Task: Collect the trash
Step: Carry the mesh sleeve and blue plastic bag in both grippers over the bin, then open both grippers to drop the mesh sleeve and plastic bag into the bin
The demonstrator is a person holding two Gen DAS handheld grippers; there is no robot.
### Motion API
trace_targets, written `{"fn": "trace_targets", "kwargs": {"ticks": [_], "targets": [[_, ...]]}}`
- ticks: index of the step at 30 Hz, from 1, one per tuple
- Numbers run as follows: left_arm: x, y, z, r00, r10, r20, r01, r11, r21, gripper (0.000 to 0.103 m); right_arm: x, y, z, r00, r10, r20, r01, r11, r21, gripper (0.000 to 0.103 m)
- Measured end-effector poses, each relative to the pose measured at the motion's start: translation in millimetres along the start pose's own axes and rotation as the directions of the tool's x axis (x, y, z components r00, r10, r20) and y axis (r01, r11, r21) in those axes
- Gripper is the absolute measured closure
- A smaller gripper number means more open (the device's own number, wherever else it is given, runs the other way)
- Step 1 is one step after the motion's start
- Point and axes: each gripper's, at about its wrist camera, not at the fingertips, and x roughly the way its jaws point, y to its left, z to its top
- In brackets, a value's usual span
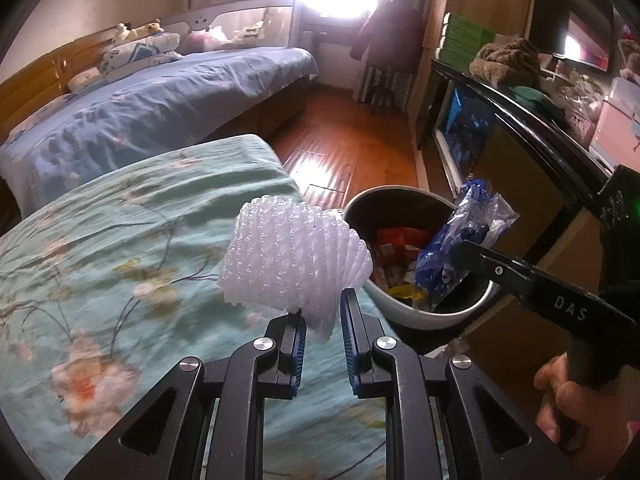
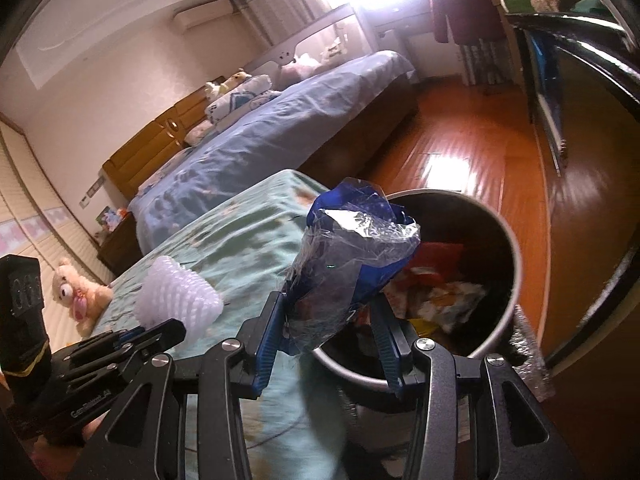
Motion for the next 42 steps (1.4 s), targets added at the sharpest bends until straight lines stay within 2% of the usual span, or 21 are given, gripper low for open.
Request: {"fn": "trace_targets", "kwargs": {"ticks": [8,18,42], "targets": [[16.0,-15.9,10.2,1.0,-0.022,-0.012,0.023,0.999,0.03,0.087,2.2,-23.2,4.9,0.998,-0.057,-0.011,0.057,0.998,0.008,0.058],[38.3,-34.2,21.2,0.999,-0.034,-0.035,0.036,0.997,0.072,0.087,7.4,-42.9,9.6,0.996,-0.083,-0.032,0.084,0.996,0.015,0.058],[76.1,-56.2,33.8,0.995,-0.061,-0.08,0.069,0.993,0.098,0.086,25.9,-52.9,26.6,0.987,-0.125,-0.101,0.122,0.992,-0.036,0.055]]}}
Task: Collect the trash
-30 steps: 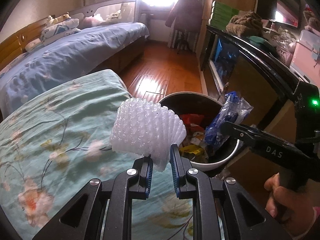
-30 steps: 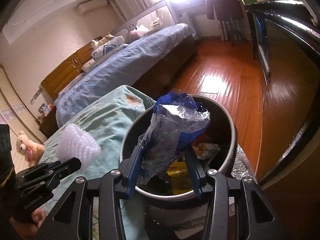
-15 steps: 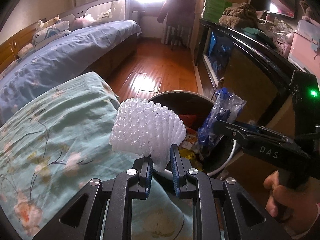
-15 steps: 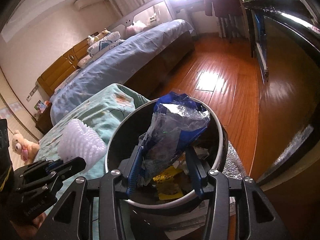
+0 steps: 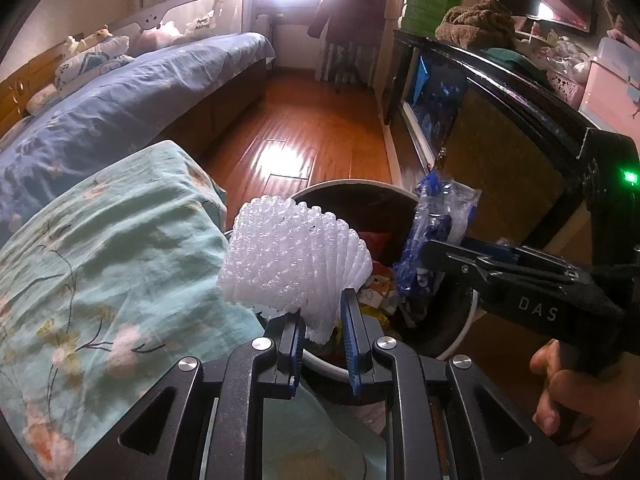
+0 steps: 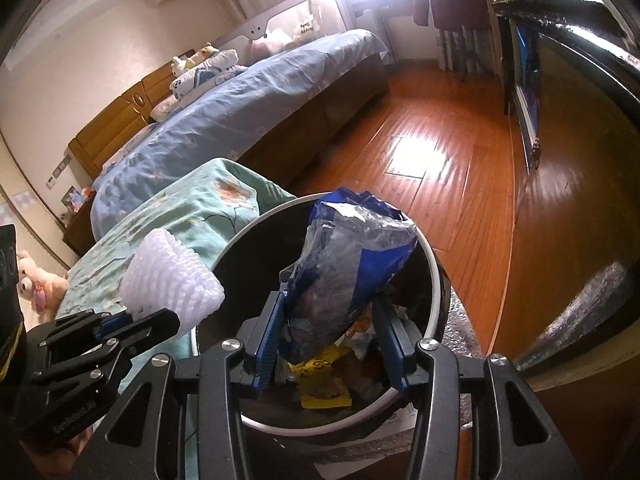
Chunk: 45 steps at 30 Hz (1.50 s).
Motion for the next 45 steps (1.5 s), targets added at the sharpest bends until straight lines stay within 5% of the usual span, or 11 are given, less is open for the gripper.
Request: {"fn": "trace_targets", "kwargs": {"ticks": [6,10,20,32,40,45], "targets": [[2.7,-1.8,4.7,1.0,0.001,-0.008,-0.001,1.0,-0.007,0.076,1.6,-0.8,5.6,1.0,-0.012,-0.009,0.012,1.0,0.0,0.05],[-6.0,2.2,3.7,1.0,0.012,0.015,-0.012,1.0,-0.021,0.051,-4.2,-4.9,6.0,1.0,-0.017,0.007,0.017,1.0,0.022,0.041],[-47.3,28.8,-35.1,0.997,0.033,0.068,-0.027,0.996,-0.091,0.049,-33.7,14.0,-12.7,0.996,0.043,0.08,-0.05,0.995,0.087,0.021],[-128.3,79.5,-102.8,0.974,0.171,0.148,-0.129,0.959,-0.254,0.043,-59.6,94.5,-40.3,0.98,0.094,0.175,-0.093,0.996,-0.012,0.008],[-198.9,90.6,-123.7,0.92,0.284,0.272,-0.201,0.935,-0.293,0.029,-78.3,144.0,-39.5,0.96,0.096,0.264,-0.059,0.988,-0.145,0.005],[-243.6,81.0,-141.8,0.84,0.384,0.383,-0.279,0.911,-0.304,0.01,-109.0,174.8,-31.0,0.907,0.103,0.408,-0.006,0.973,-0.231,0.0]]}}
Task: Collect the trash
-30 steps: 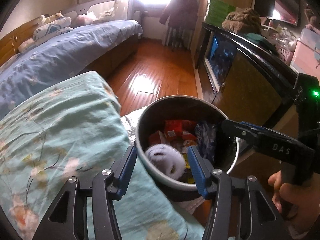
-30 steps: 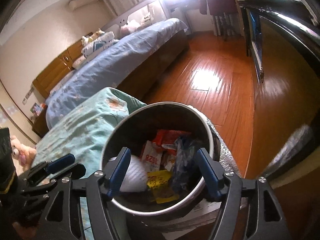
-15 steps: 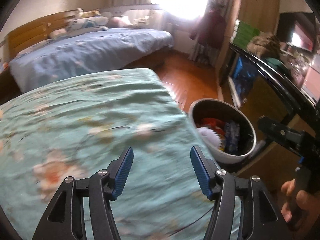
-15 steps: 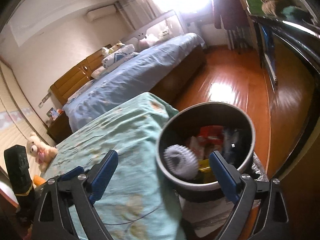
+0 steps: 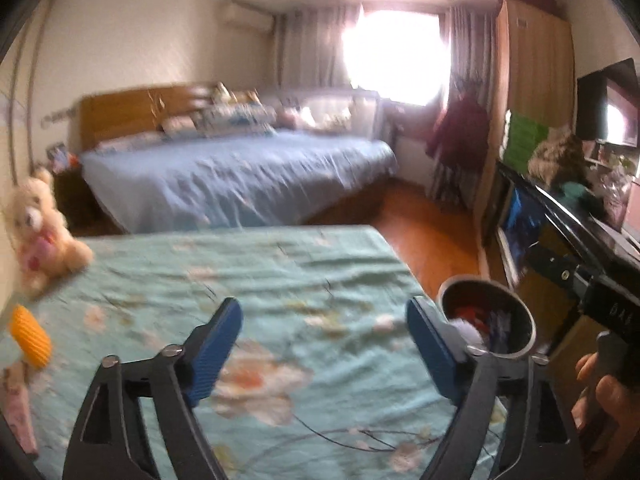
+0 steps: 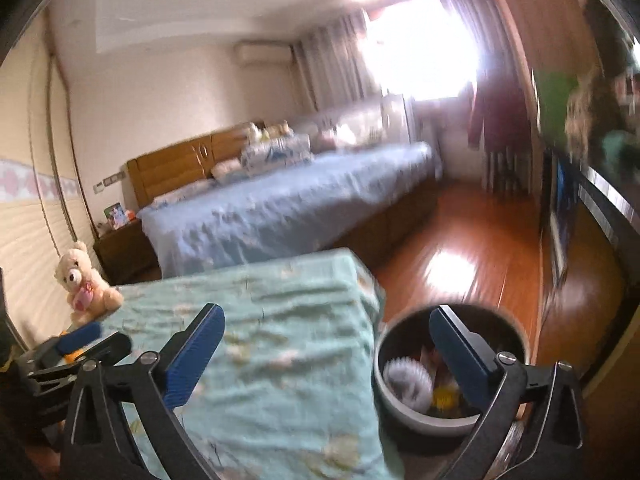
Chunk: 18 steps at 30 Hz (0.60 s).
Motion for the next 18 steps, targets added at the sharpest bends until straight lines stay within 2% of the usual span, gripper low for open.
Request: {"fn": "trace_targets", "kwargs": {"ticks": [1,4,13,18], "targets": [[-6.1,1.5,-2.0,1.0,0.022,0.022,-0.022,1.0,0.0,0.0,-3.1,6.1,1.9,1.0,-0.008,0.025,0.009,1.0,-0.022,0.0],[-20.1,2.7,-10.8,0.994,0.087,0.07,-0.087,0.996,0.003,0.001,0.0,19.0,0.9,0.999,0.001,0.035,0.001,0.999,-0.053,0.0],[-21.0,-2.6,-25.1,0.988,0.149,0.035,-0.149,0.989,0.001,0.001,16.0,30.7,-19.5,1.0,0.017,-0.025,-0.018,0.998,-0.067,0.0],[-12.1,-9.0,-13.6,0.985,0.169,0.027,-0.17,0.985,0.007,0.001,14.9,29.7,-20.0,1.0,0.009,-0.022,-0.01,0.998,-0.067,0.0]]}}
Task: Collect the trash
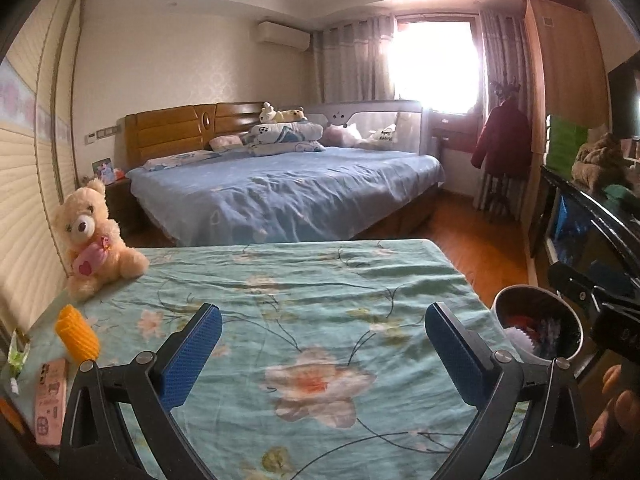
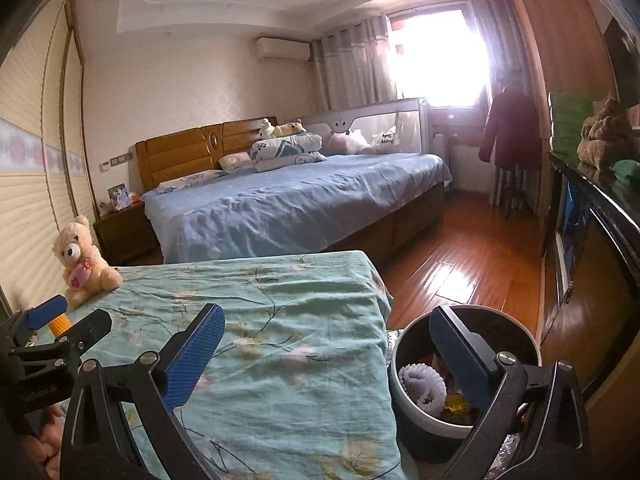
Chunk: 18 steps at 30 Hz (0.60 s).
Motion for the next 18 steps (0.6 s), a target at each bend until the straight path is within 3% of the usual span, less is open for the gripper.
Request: {"fn": "trace_targets", "kwargs": {"ticks": [18], "targets": [[3.8,5.9,3.1,1.0,0.003,0.021,-0.004,1.0,0.007,0.001,-0.4,-0.8,-1.4,1.0,-0.001,-0.006,0.001,1.0,0.004,0.0]]}}
